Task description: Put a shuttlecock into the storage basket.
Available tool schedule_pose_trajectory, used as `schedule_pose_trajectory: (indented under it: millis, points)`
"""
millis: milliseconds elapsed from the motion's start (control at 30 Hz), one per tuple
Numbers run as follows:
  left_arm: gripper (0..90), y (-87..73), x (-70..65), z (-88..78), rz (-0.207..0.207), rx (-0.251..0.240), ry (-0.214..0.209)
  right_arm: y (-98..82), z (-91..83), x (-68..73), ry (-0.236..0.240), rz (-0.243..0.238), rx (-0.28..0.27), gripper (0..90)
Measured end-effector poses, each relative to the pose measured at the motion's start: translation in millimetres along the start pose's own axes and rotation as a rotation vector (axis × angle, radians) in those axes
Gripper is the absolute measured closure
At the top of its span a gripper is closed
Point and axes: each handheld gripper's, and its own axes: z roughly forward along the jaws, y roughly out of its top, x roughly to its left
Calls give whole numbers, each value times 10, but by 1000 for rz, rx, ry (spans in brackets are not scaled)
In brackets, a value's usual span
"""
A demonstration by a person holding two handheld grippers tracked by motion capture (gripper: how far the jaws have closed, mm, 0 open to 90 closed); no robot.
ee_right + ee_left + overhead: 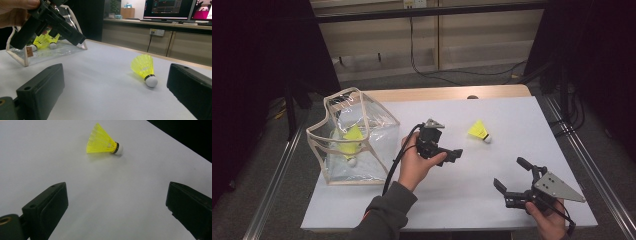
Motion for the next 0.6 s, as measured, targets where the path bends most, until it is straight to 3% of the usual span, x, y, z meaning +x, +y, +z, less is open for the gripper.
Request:
schedule_pose_trajectory:
  millis: [600]
  points:
    - [46, 36, 48, 240, 25, -25, 6, -2, 5, -6, 0, -4, 4, 10]
